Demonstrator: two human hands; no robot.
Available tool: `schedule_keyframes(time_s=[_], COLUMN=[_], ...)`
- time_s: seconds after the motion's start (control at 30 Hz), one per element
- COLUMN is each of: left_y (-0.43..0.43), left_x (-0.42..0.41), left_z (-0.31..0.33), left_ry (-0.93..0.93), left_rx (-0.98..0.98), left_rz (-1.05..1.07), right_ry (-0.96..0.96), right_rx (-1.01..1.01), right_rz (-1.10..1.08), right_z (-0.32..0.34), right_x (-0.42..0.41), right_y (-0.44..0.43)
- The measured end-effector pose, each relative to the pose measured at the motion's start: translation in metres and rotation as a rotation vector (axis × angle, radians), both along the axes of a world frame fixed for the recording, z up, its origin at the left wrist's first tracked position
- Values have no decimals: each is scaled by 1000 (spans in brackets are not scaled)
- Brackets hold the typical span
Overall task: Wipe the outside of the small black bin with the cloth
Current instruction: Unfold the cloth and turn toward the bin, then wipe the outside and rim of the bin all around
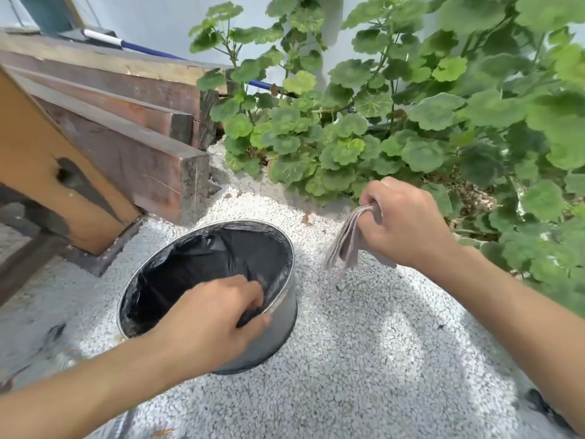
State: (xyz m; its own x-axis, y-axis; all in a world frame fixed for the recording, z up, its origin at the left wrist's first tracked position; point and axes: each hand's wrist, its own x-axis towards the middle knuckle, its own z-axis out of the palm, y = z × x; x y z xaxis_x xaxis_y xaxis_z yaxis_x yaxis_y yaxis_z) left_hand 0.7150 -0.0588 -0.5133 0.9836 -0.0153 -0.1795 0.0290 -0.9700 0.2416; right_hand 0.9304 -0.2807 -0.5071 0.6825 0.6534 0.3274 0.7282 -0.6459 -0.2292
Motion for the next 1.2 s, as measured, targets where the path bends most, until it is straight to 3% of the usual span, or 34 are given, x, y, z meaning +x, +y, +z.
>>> schedule_keyframes(time_s=[0.33,0.5,0.77,1.0,1.1,1.2], left_y=[22,87,133,157,152,152], left_x=[-2,28,73,84,83,84], left_z=[7,35,24,-4,-13,-19], left_ry=[-11,-57,-200,-213,-197,-212], left_rx=[12,21,-37,-72,-33,-25], left_rz=[-56,-11,283,345,265,243], right_ry=[207,483,1083,1516,1489,1323], right_rx=[0,-33,369,771,952,932], right_rz=[-22,-22,-98,-297,-413,-304], right_z=[-10,4,3,-7,-12,-16], right_x=[-23,-25,-23,-3,8,16], right_y=[18,37,94,147,147,163])
